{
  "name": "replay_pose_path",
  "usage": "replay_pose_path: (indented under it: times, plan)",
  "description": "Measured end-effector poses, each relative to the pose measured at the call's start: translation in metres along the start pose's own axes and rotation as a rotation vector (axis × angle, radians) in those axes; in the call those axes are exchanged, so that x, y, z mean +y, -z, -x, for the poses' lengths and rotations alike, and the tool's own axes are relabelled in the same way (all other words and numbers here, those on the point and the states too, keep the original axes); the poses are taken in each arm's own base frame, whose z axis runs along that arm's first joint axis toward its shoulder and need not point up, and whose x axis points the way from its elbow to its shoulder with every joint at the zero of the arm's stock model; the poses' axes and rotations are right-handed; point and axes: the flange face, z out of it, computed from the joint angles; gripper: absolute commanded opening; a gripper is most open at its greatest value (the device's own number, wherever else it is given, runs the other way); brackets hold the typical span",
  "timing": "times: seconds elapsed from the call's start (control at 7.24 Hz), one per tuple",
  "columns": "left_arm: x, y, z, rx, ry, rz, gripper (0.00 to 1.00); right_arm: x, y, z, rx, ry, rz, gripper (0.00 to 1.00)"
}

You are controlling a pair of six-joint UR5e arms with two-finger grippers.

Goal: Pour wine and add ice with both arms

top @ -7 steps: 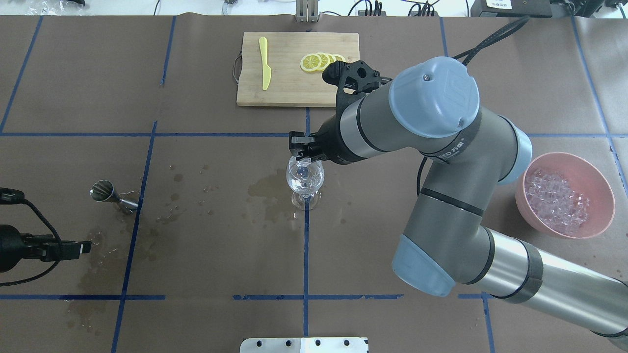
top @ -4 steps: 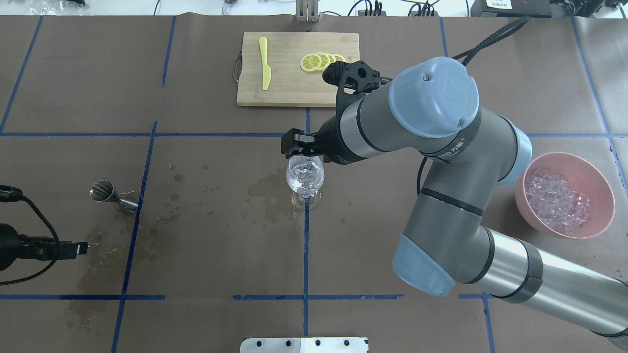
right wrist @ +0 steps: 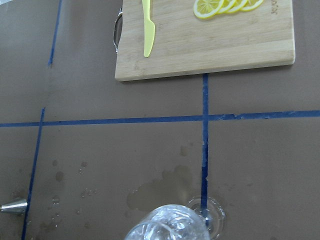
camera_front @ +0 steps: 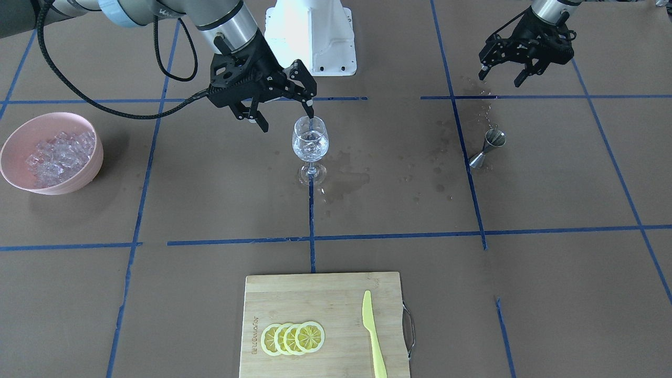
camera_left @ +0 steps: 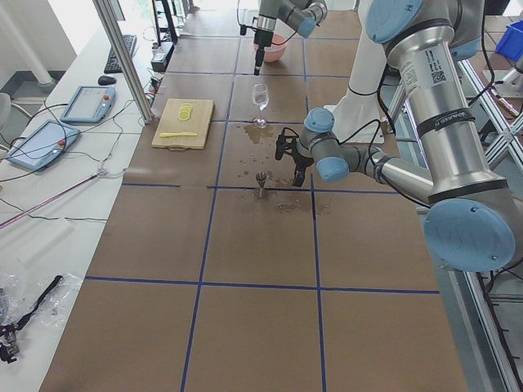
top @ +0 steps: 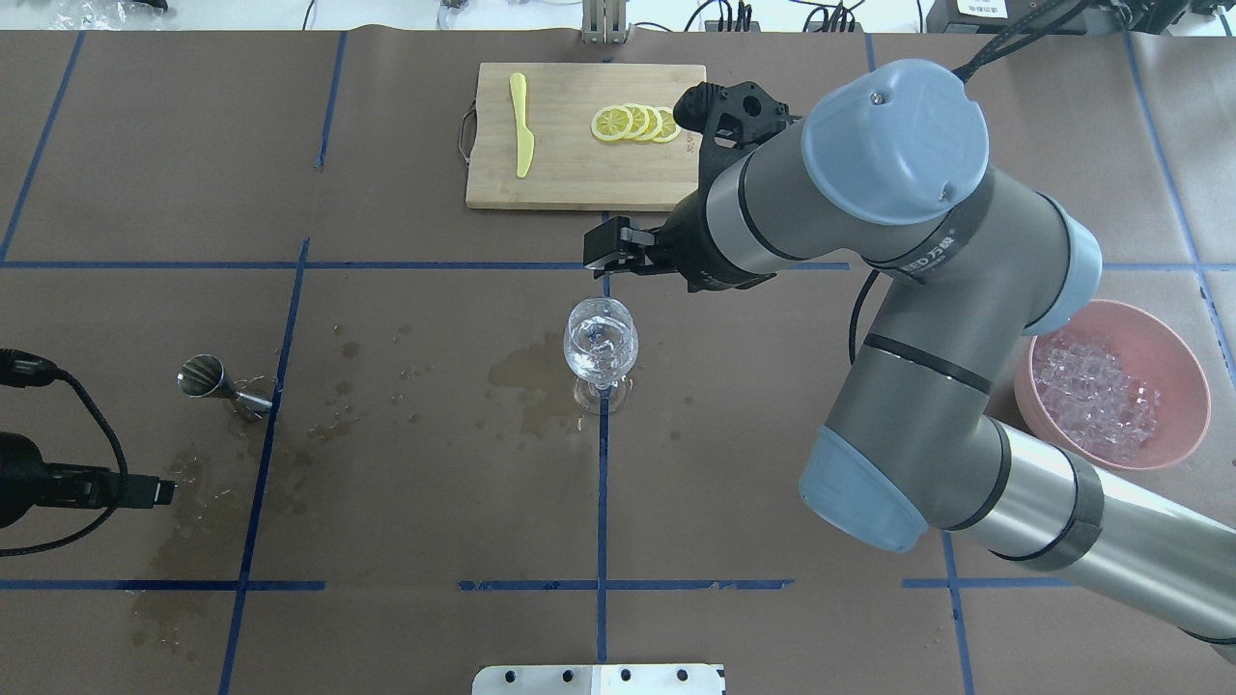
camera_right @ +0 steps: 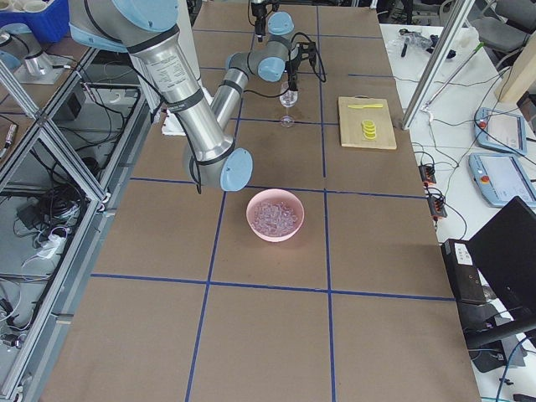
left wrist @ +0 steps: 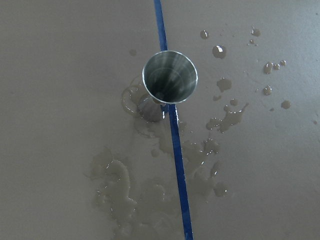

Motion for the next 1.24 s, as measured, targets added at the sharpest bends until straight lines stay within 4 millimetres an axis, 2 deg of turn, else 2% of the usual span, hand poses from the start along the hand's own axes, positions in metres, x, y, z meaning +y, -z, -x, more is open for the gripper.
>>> replay_pose_path:
  times: [0.14,0.28,0.55,0.69,0.83,0.97,1.11,1.24]
  plan:
    - [-0.016,0.009,0.005,-0.024,-0.029,-0.017,1.0,-0.01,0.003,-0.011,0.035,0.015,-0.008,1.0]
    - [-0.041,0.022,0.01,-0.058,-0.065,-0.038,1.0,-0.021,0.005,-0.025,0.075,0.042,-0.016,1.0]
    - [-0.112,0.062,0.016,-0.151,-0.149,-0.081,1.0,-0.051,0.01,-0.067,0.176,0.134,-0.027,1.0]
    - [-0.148,0.087,0.015,-0.201,-0.183,-0.1,1.0,-0.072,0.014,-0.092,0.238,0.188,-0.027,1.0]
    - [-0.176,0.106,0.011,-0.235,-0.2,-0.109,1.0,-0.093,0.017,-0.12,0.291,0.231,-0.013,1.0]
    - [-0.201,0.119,0.011,-0.258,-0.204,-0.118,1.0,-0.117,0.021,-0.158,0.33,0.264,0.027,1.0]
    - [-0.223,0.127,0.018,-0.266,-0.206,-0.119,1.0,-0.141,0.027,-0.204,0.349,0.289,0.085,1.0]
    - [-0.243,0.135,0.036,-0.262,-0.211,-0.11,1.0,-0.161,0.037,-0.255,0.355,0.315,0.141,1.0]
